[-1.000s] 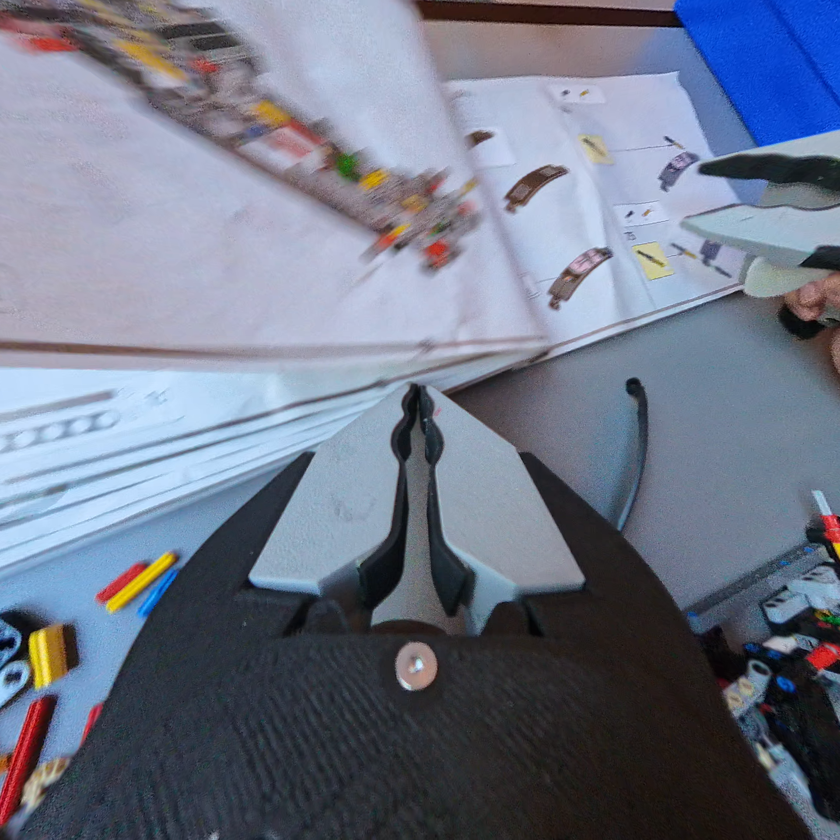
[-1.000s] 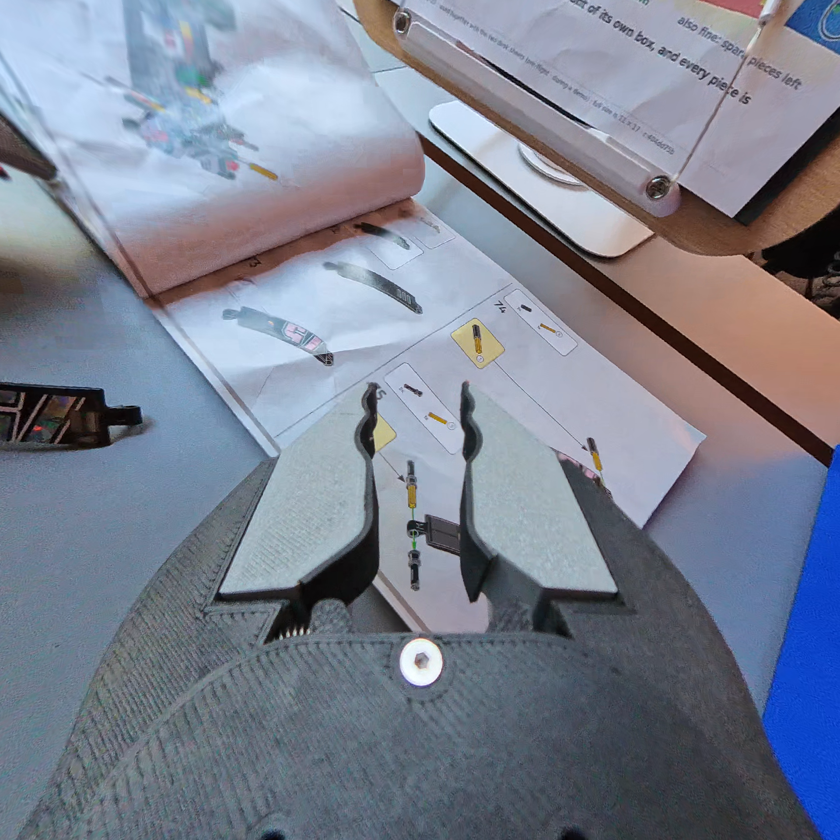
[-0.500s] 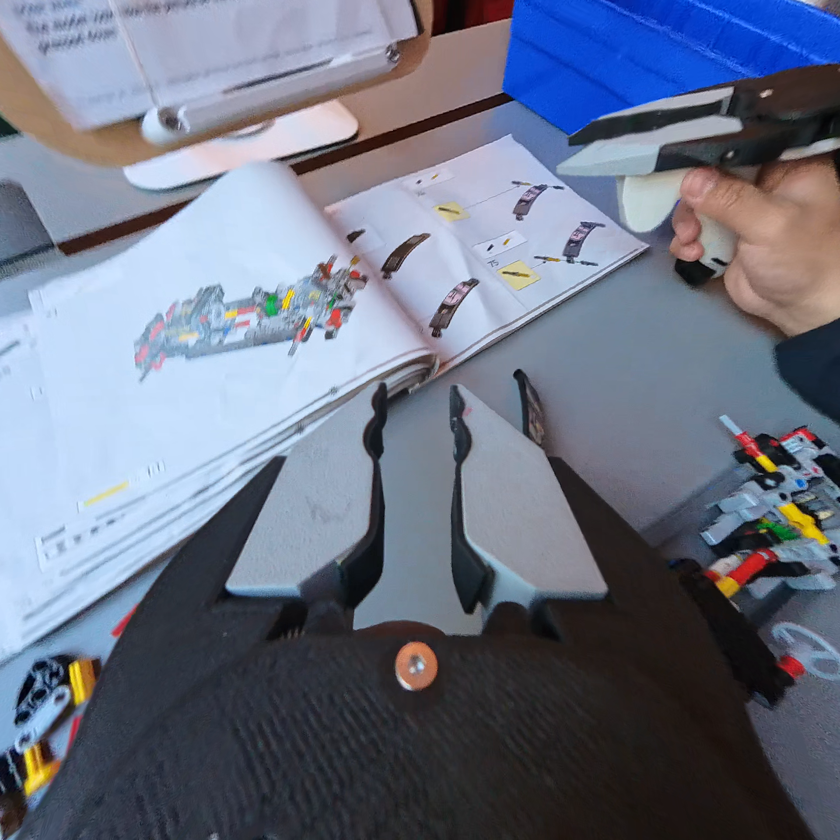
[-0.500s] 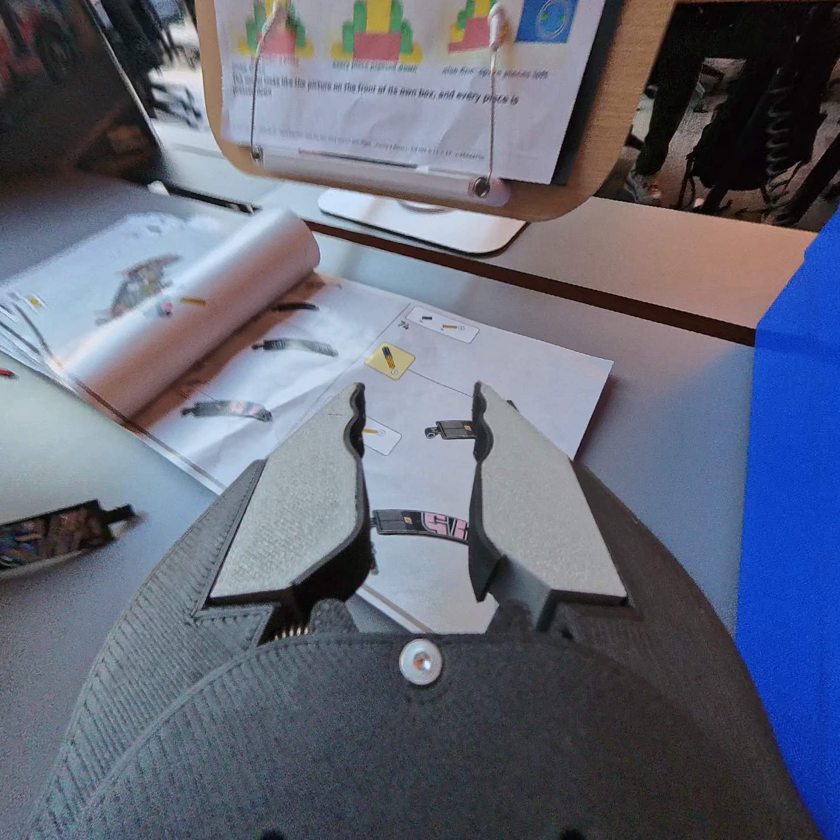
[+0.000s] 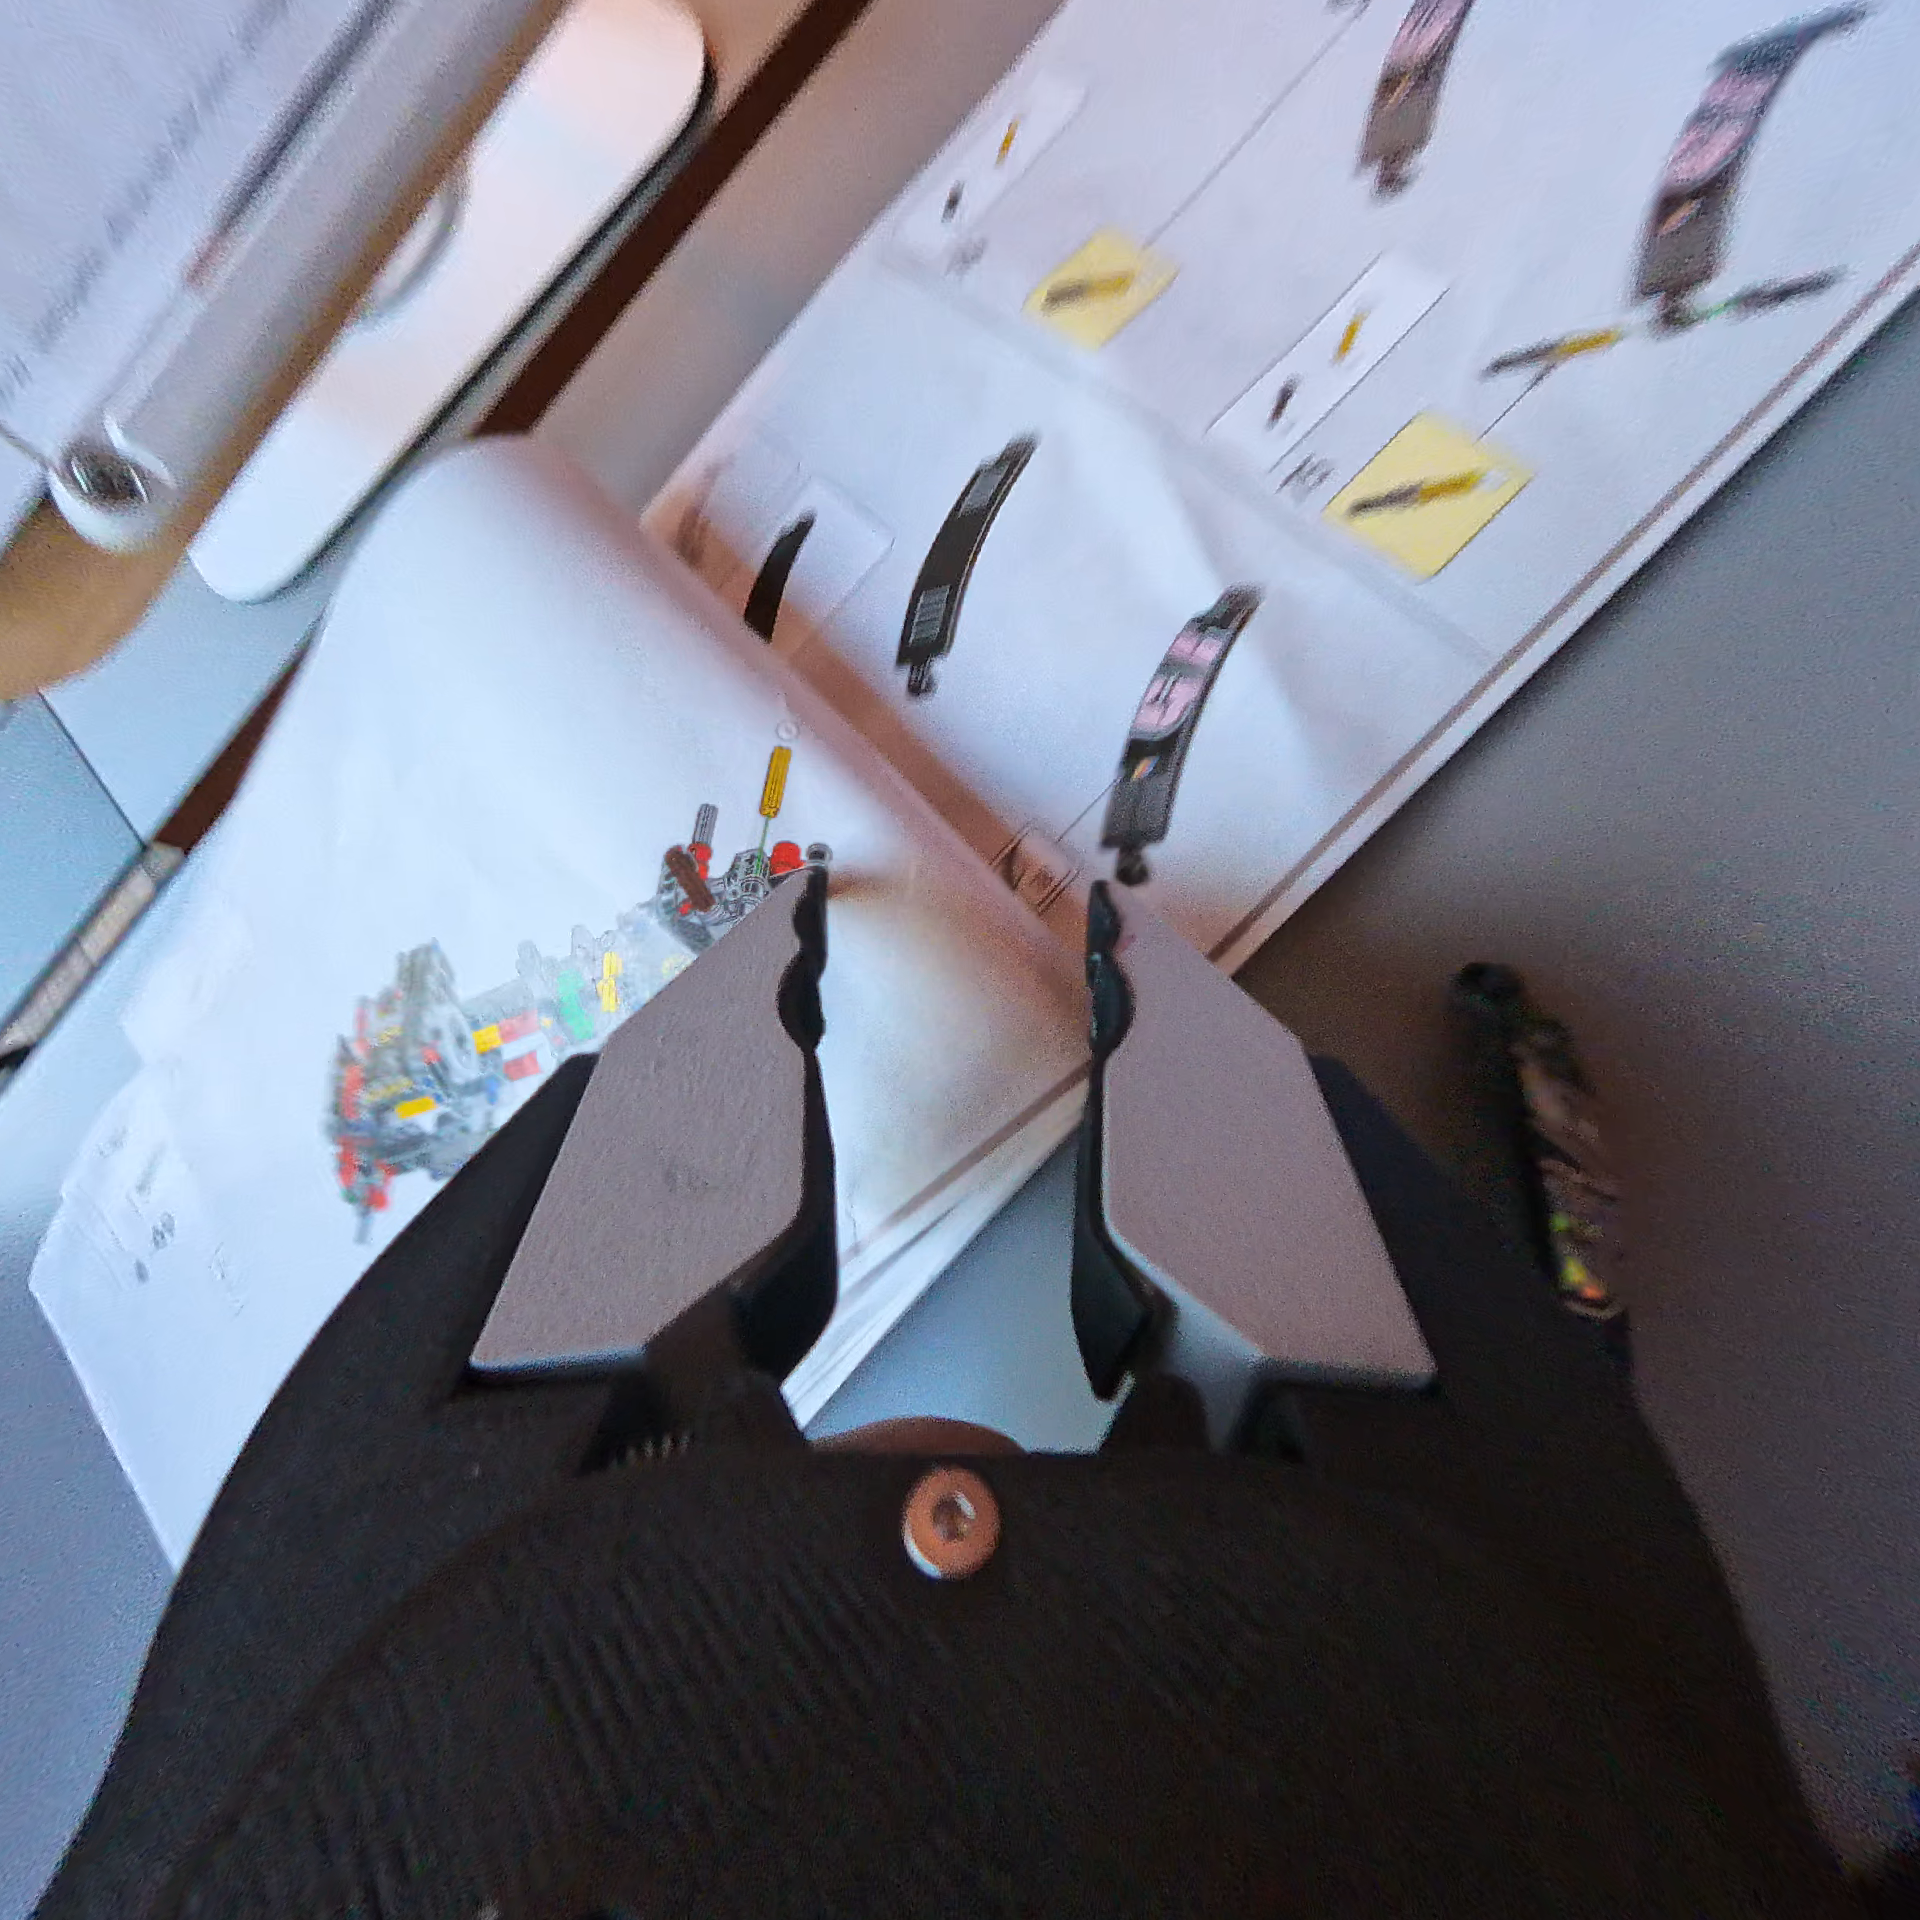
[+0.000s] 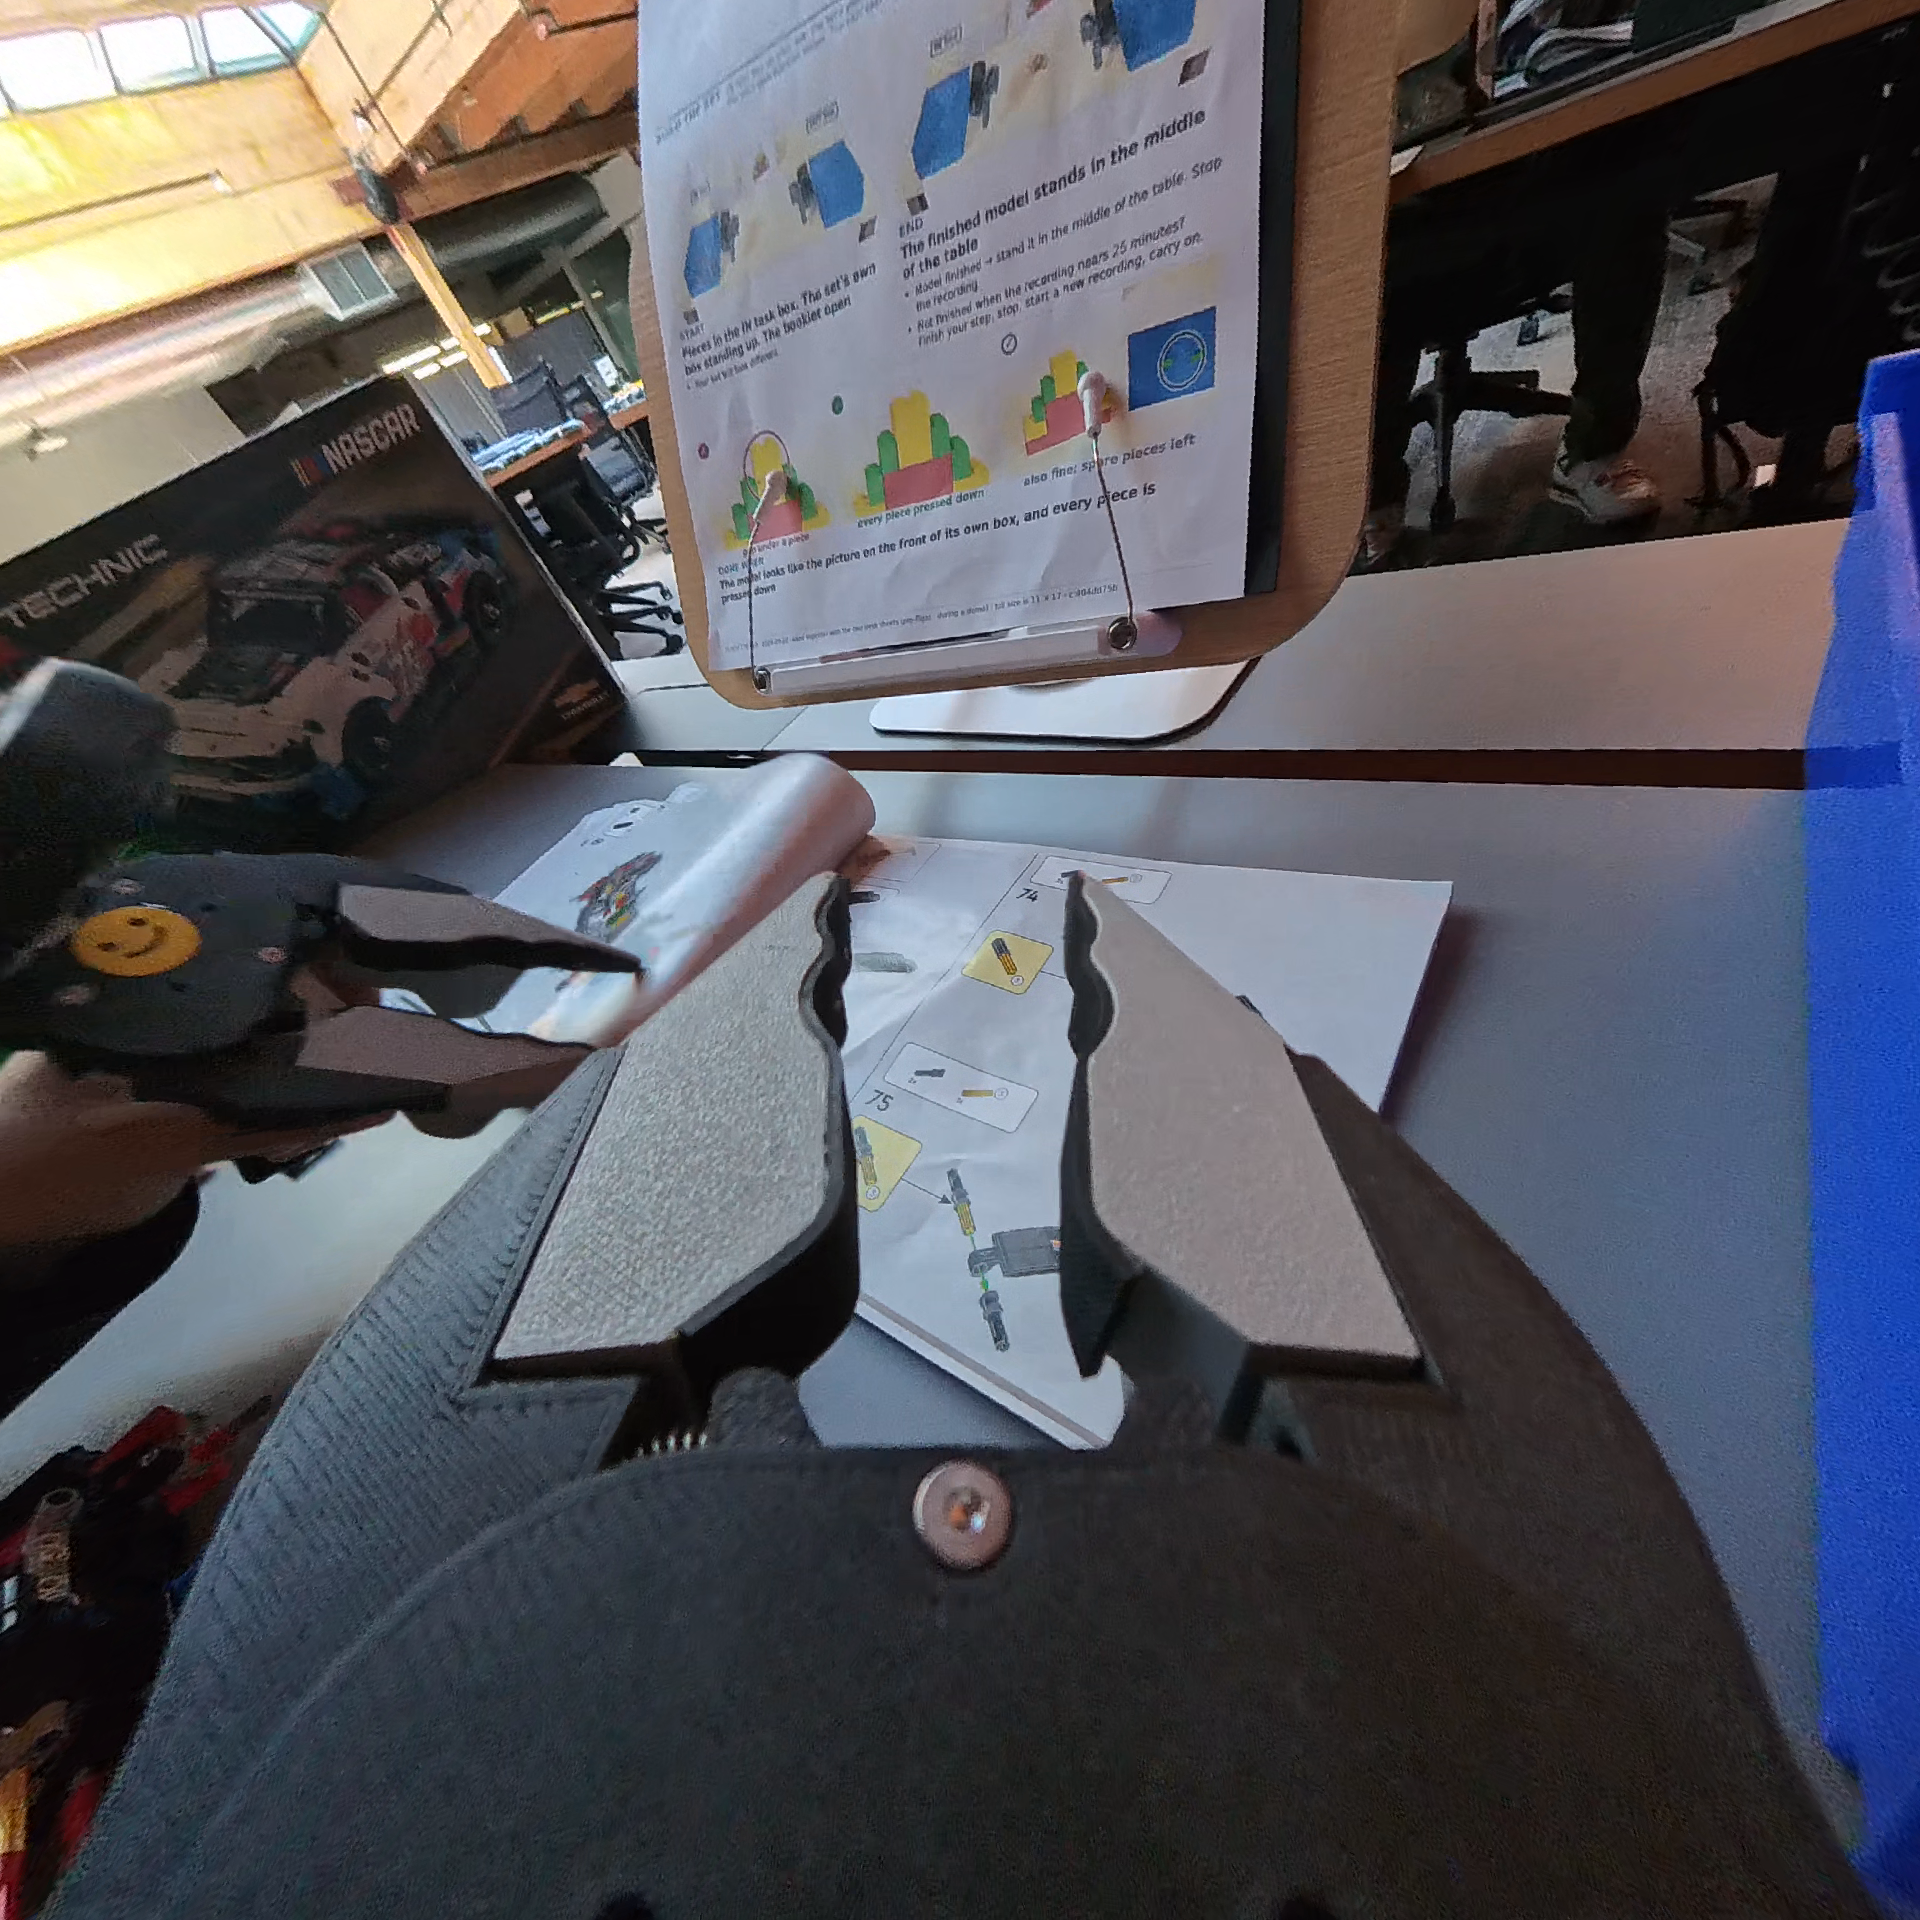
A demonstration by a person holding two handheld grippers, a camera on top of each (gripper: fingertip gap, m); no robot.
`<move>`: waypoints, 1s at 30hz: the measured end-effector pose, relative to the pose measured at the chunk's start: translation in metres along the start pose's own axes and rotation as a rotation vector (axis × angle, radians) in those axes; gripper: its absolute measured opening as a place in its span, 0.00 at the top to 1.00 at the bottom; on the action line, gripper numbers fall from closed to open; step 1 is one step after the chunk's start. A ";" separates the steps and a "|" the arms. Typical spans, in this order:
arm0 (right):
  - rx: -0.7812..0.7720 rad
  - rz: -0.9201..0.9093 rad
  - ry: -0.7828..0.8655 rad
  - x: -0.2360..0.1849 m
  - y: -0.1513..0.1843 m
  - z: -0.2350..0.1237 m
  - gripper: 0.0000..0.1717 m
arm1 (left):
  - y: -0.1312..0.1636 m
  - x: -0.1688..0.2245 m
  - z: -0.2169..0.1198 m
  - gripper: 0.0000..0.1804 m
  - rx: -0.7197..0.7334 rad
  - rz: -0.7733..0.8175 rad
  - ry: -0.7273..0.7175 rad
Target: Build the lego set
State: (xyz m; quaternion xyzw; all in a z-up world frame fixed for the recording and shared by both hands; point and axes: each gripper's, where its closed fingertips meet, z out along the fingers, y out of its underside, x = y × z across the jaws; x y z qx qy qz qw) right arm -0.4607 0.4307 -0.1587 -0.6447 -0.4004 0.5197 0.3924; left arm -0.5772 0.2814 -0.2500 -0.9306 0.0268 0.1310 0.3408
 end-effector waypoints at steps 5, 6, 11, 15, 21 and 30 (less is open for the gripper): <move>-0.004 -0.026 0.010 0.001 0.004 0.002 0.80 | 0.028 -0.016 -0.009 0.70 0.008 -0.140 0.048; -0.011 -0.037 0.016 0.001 0.007 0.004 0.80 | 0.032 -0.017 -0.014 0.69 0.004 -0.154 0.054; -0.054 -0.078 0.012 -0.001 0.022 0.014 0.80 | 0.038 -0.012 -0.042 0.66 0.080 -0.187 0.074; -0.091 -0.149 0.006 -0.005 0.034 0.021 0.76 | 0.038 -0.022 -0.072 0.71 0.293 -0.260 -0.017; -0.208 -0.232 0.018 -0.006 0.060 0.039 0.71 | 0.039 -0.036 -0.094 0.68 0.400 -0.247 -0.117; -0.265 -0.243 0.032 -0.005 0.069 0.043 0.69 | 0.043 -0.043 -0.099 0.76 0.458 -0.253 -0.112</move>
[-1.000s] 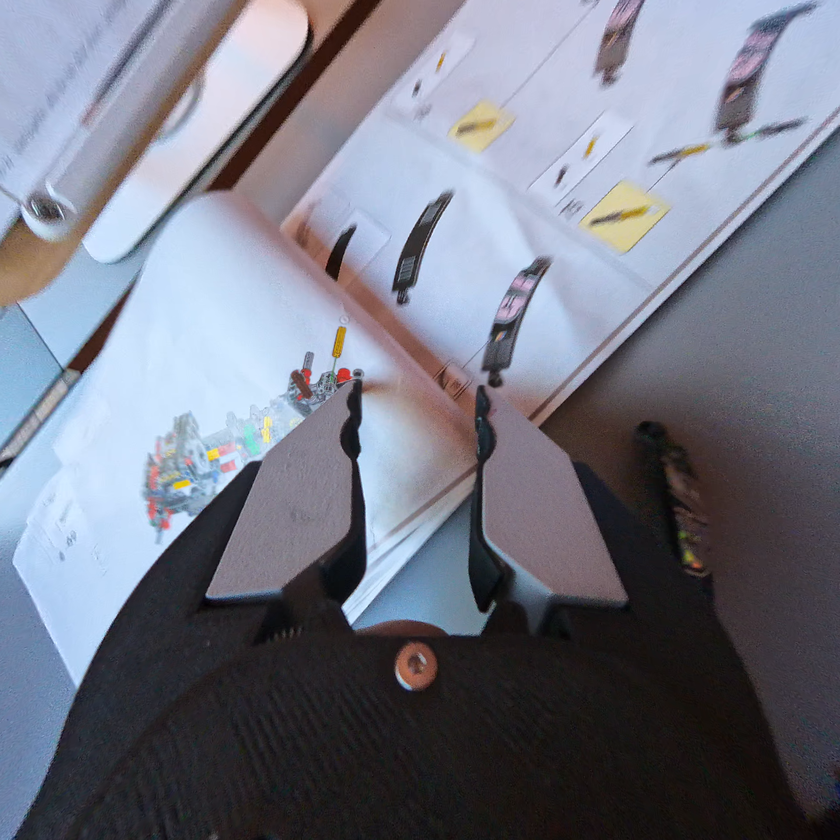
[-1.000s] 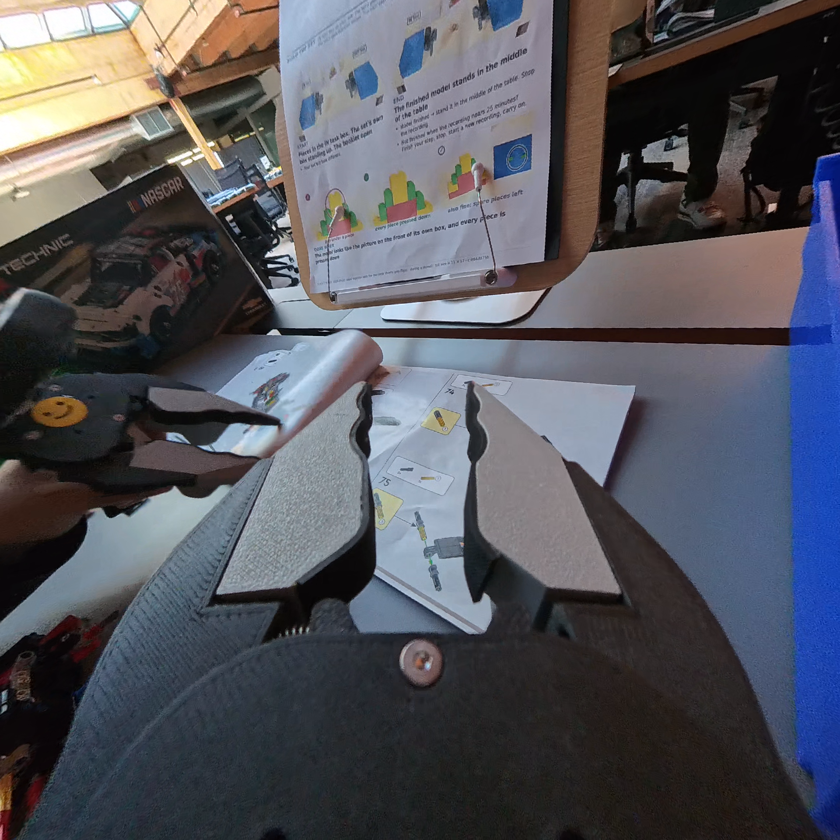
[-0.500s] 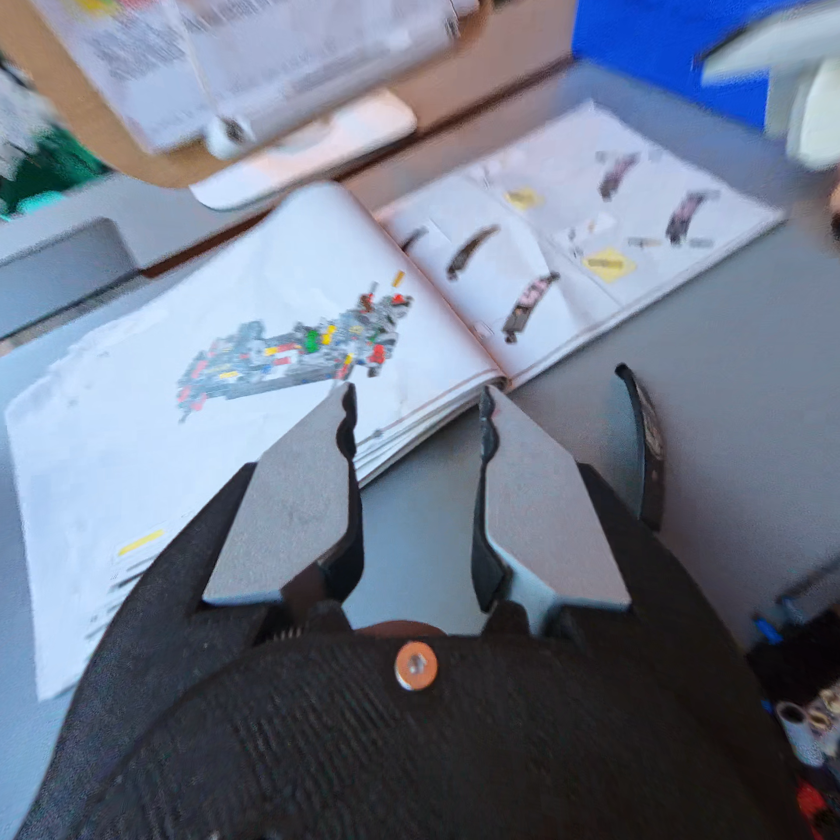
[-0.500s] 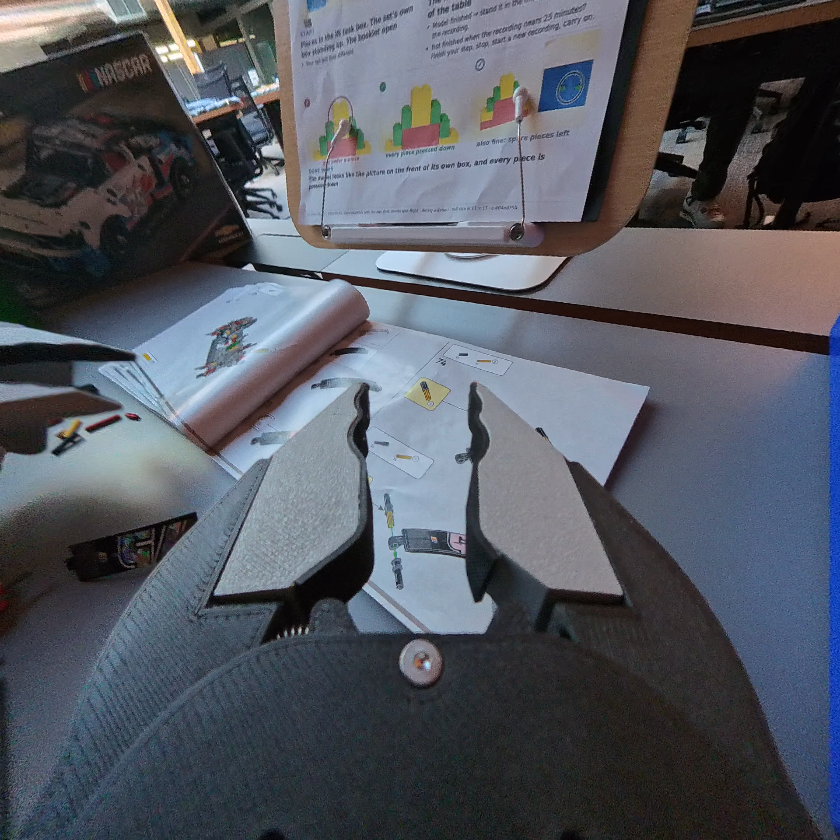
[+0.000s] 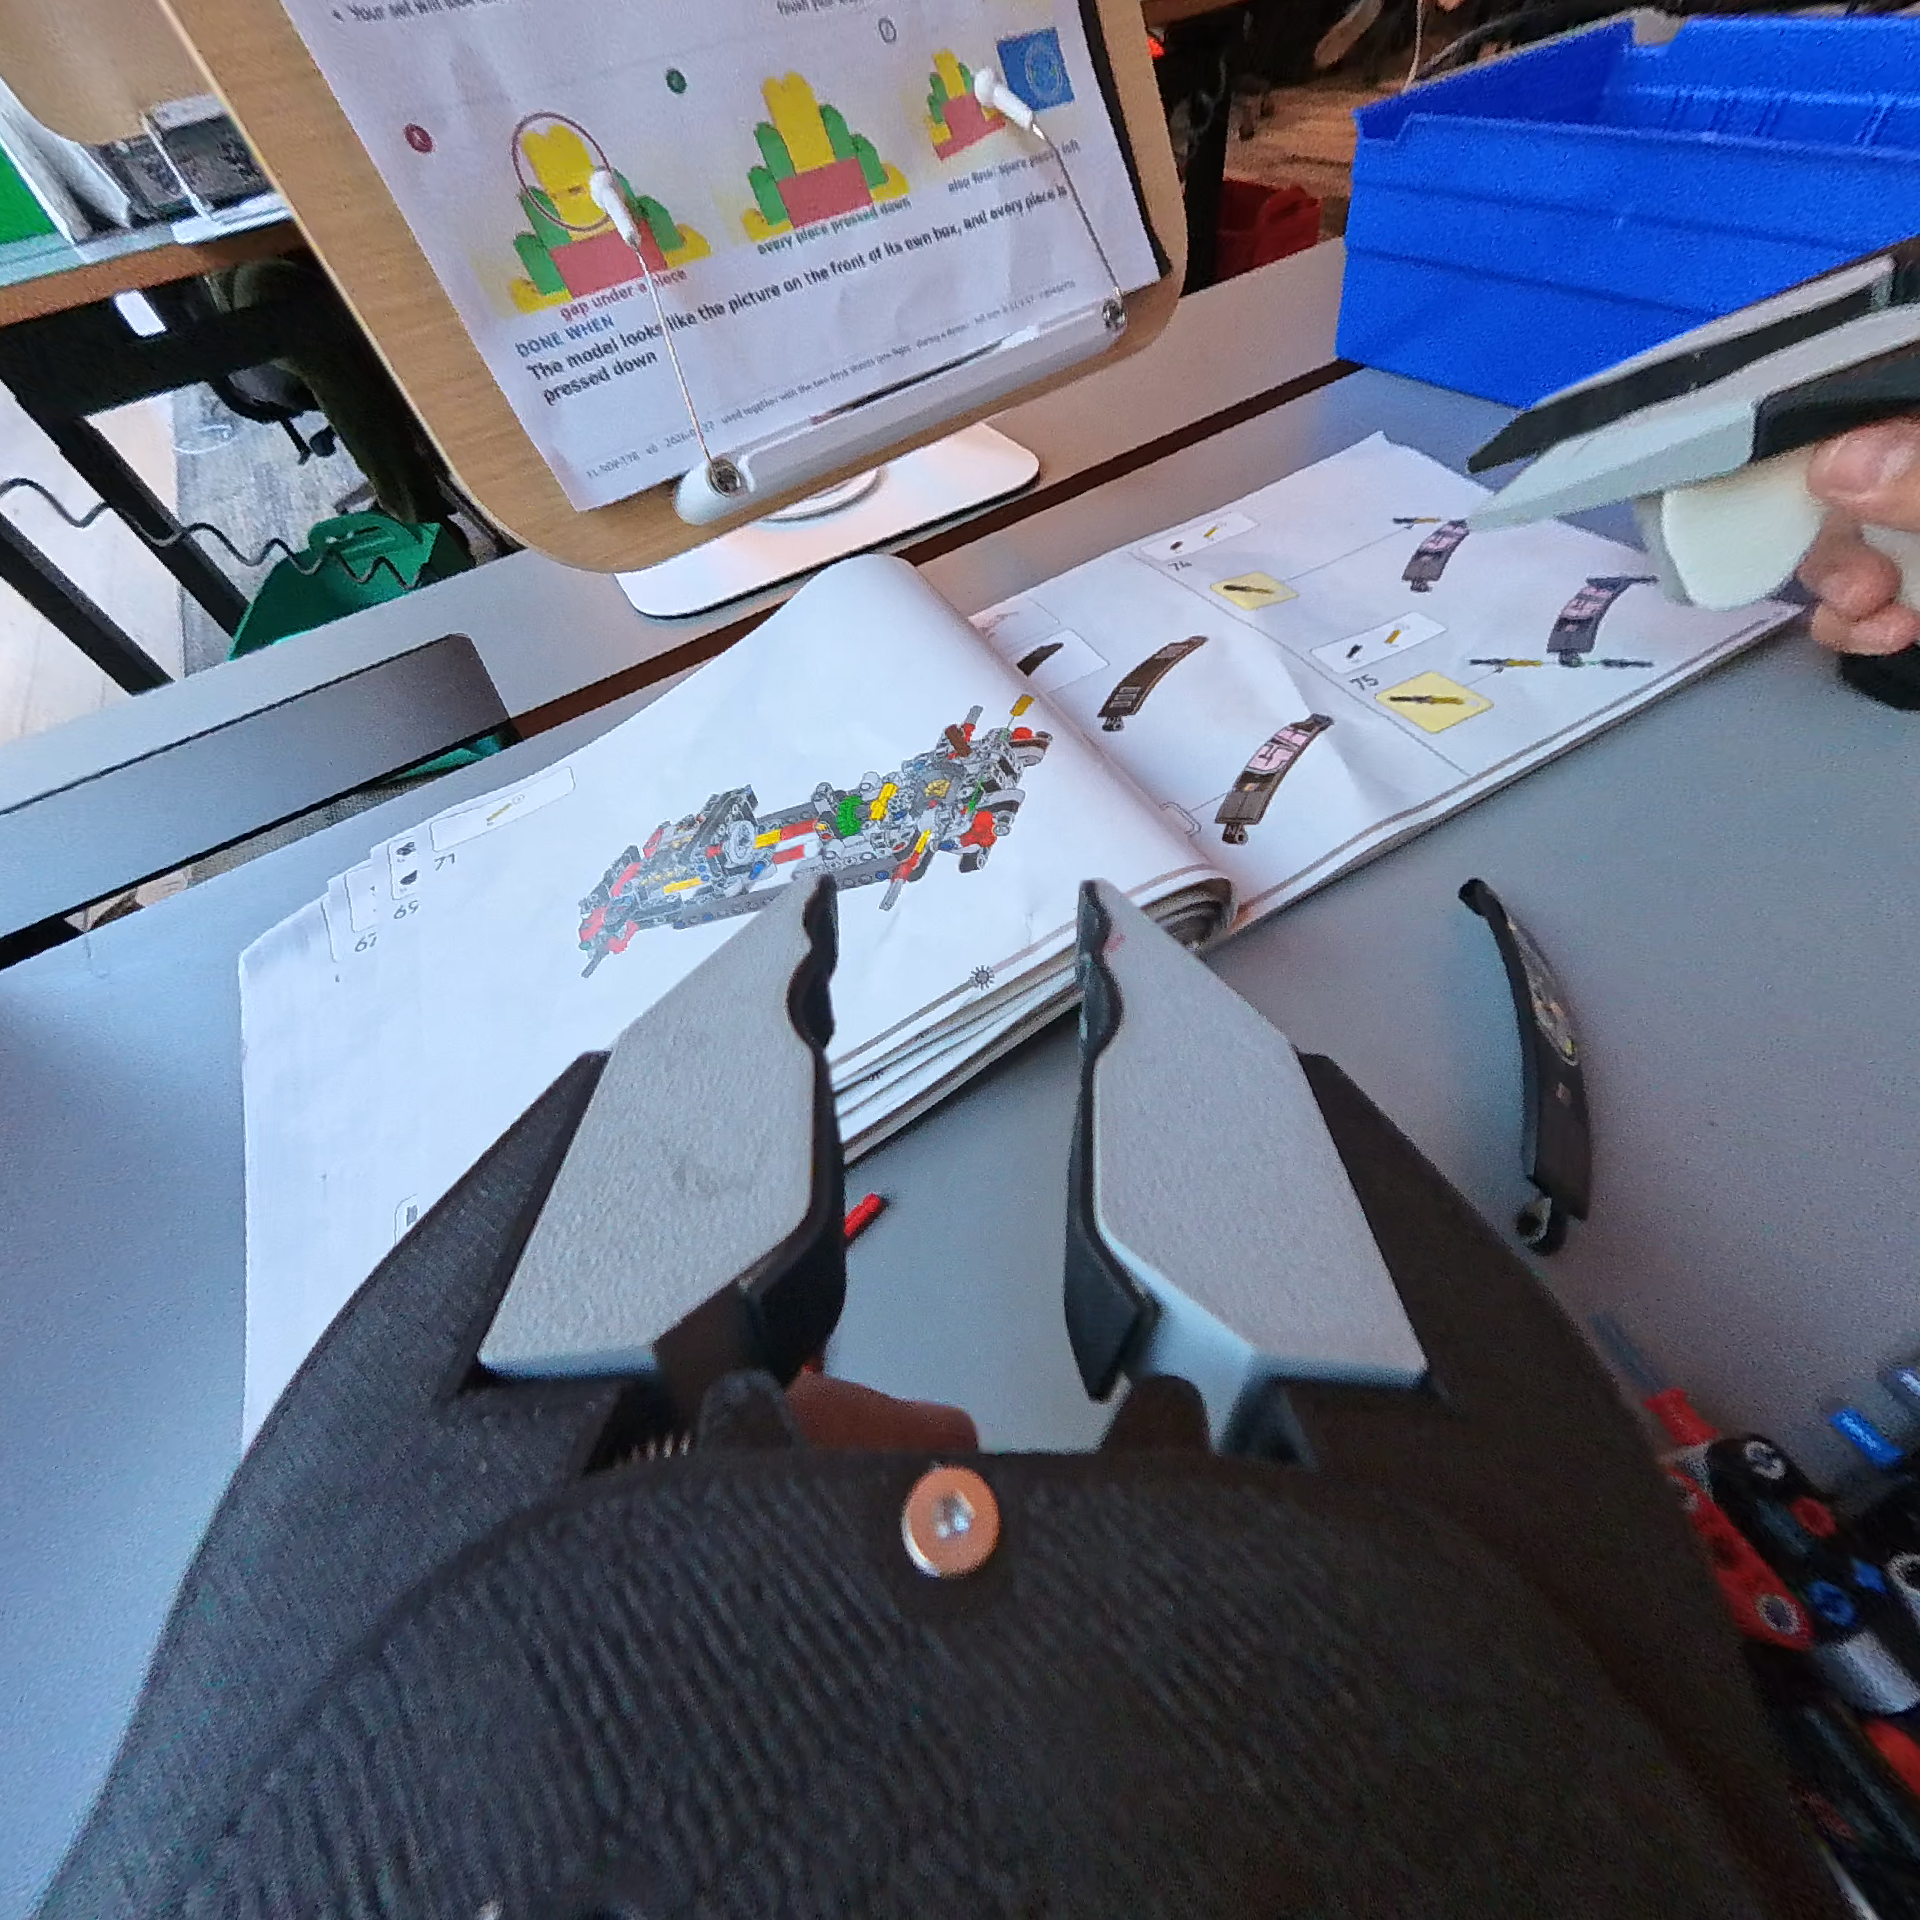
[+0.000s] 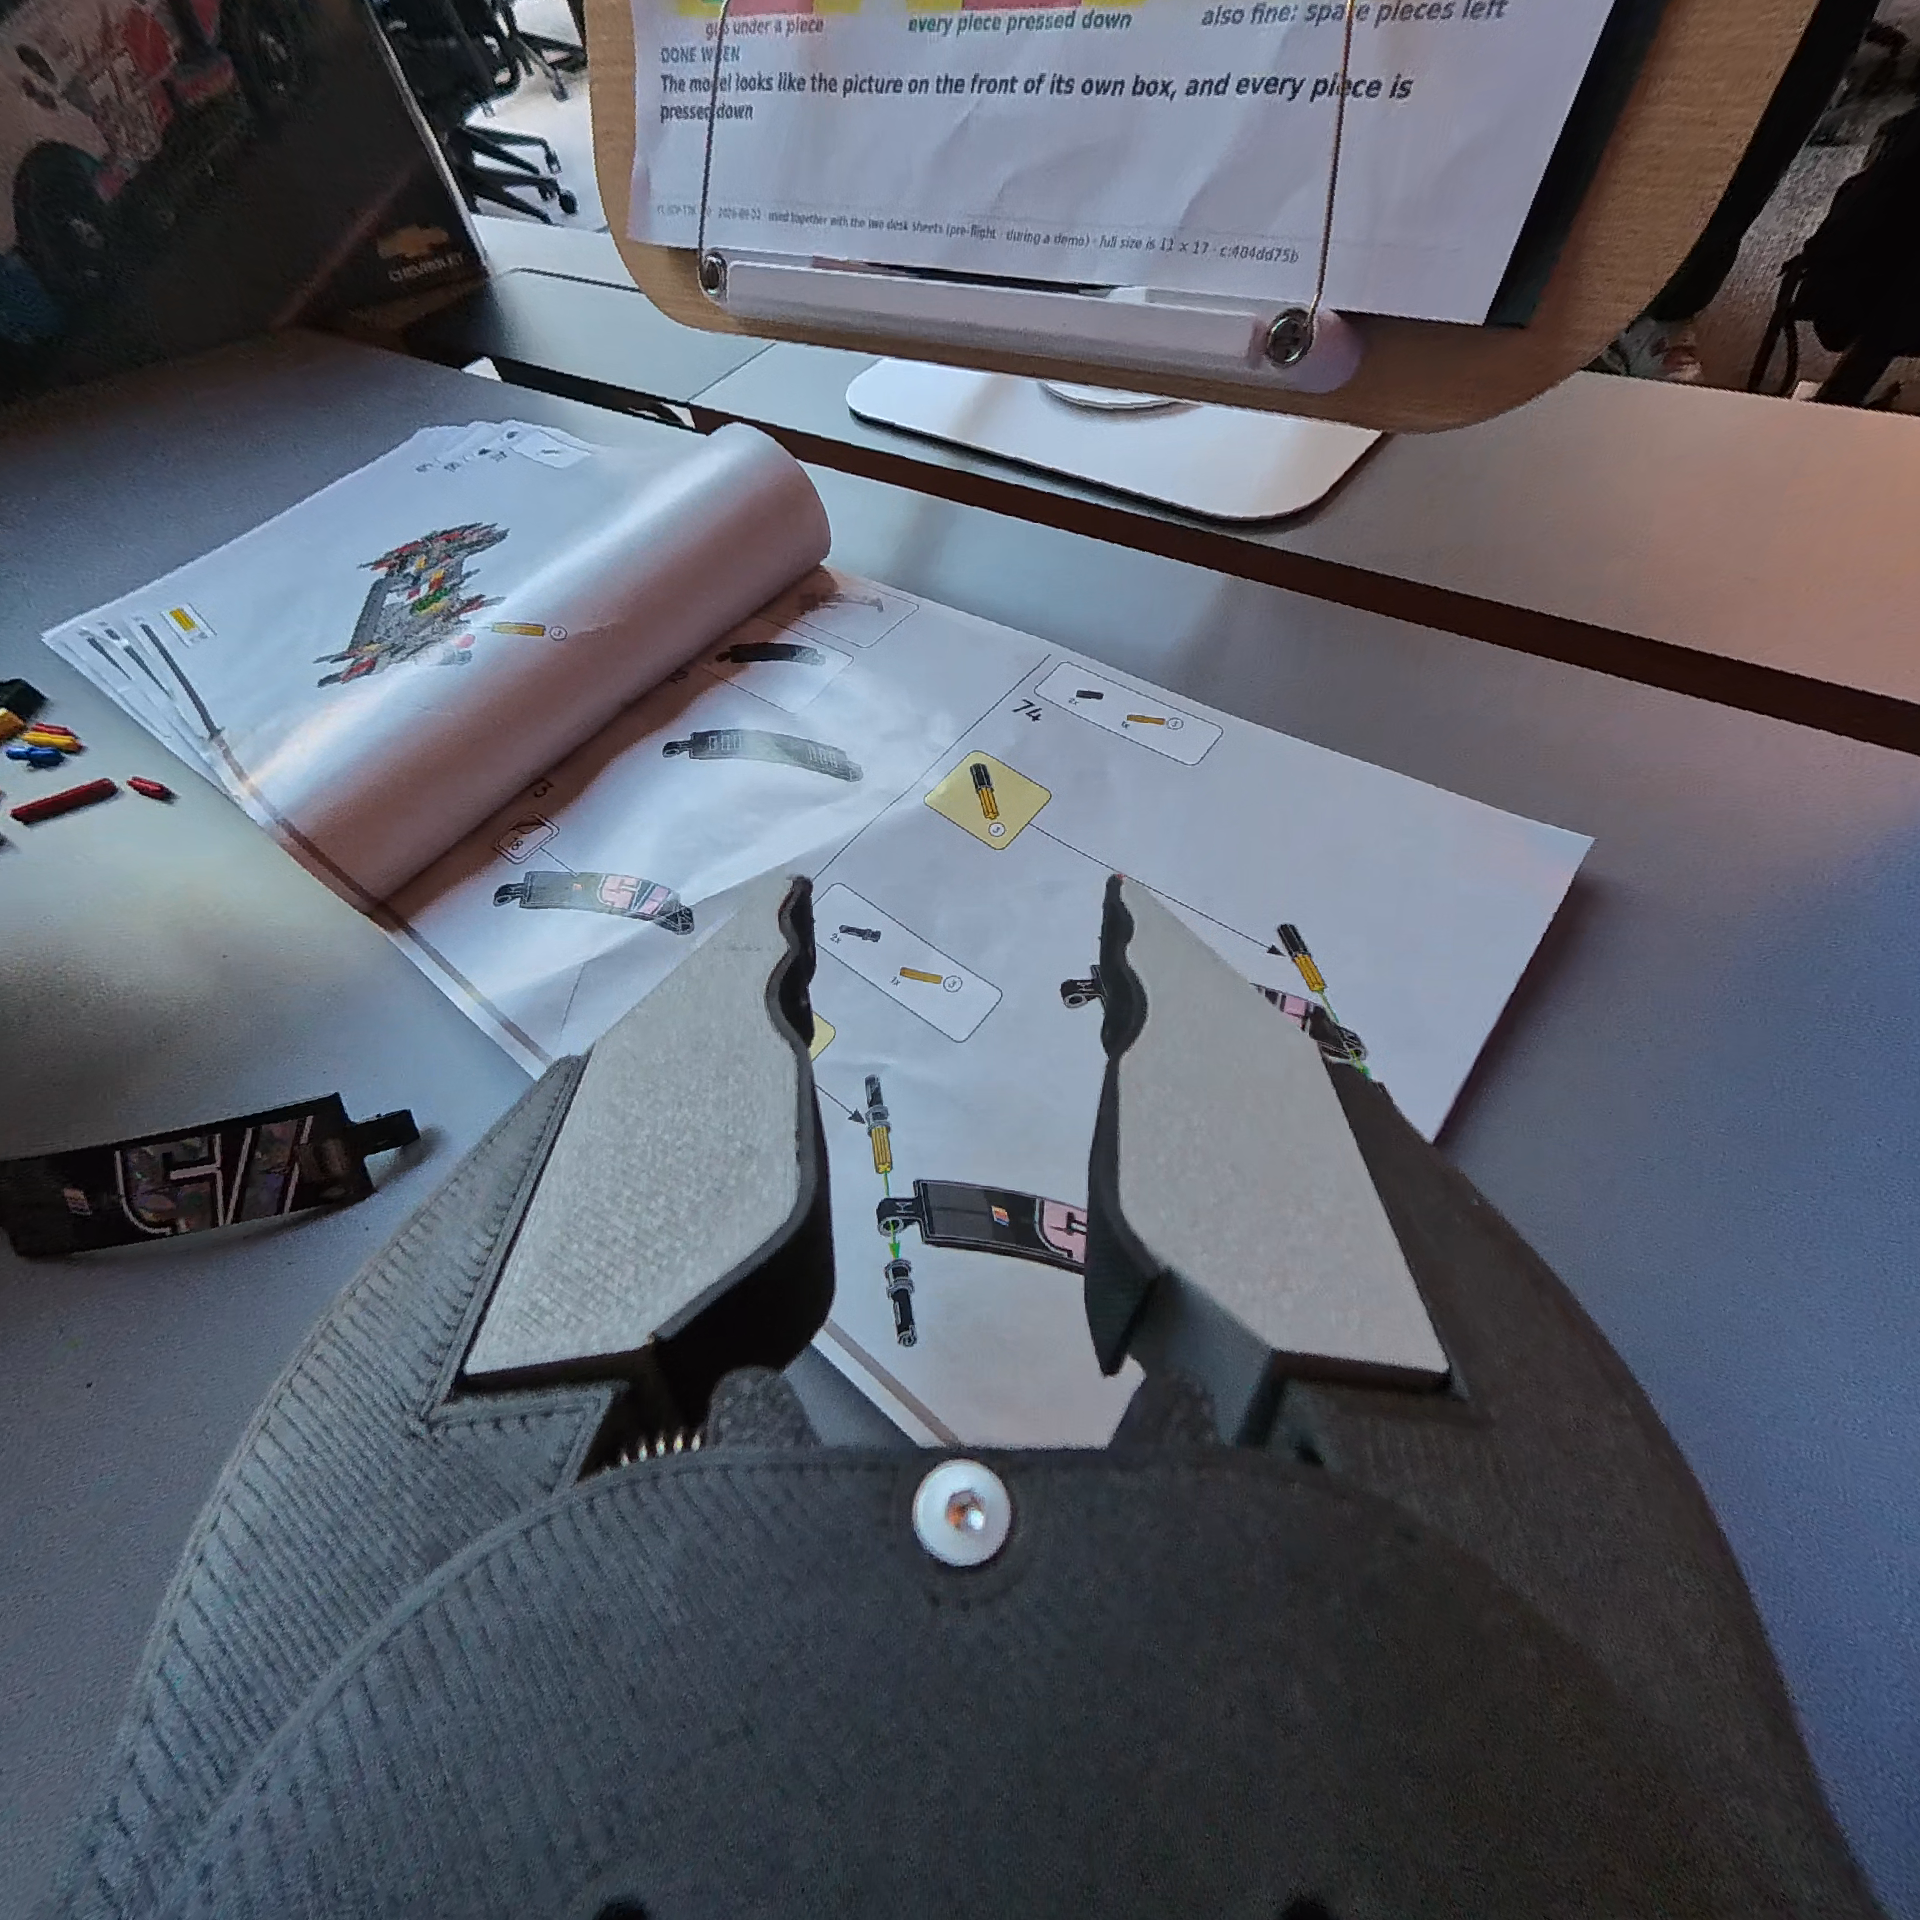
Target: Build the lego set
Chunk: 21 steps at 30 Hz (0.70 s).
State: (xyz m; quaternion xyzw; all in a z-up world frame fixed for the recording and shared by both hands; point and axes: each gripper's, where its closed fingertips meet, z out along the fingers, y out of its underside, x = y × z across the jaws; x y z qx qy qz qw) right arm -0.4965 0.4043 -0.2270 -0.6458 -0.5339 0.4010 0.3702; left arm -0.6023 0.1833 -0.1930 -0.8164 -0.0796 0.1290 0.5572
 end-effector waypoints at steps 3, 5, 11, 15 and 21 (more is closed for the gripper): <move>-0.001 0.003 0.001 0.000 0.000 0.000 0.69 | -0.008 -0.003 -0.005 0.75 0.046 -0.043 -0.008; -0.009 0.019 -0.012 -0.001 0.002 0.000 0.70 | -0.014 -0.002 -0.007 0.72 0.080 -0.075 0.005; -0.025 0.082 -0.048 -0.001 0.005 0.001 0.70 | -0.025 0.005 -0.015 0.76 0.152 -0.150 0.058; -0.015 0.082 -0.087 -0.007 0.004 -0.001 0.73 | -0.031 0.010 -0.020 0.76 0.182 -0.167 0.089; -0.031 0.073 -0.099 -0.010 0.006 0.001 0.74 | -0.007 0.013 -0.004 0.76 0.088 -0.159 0.107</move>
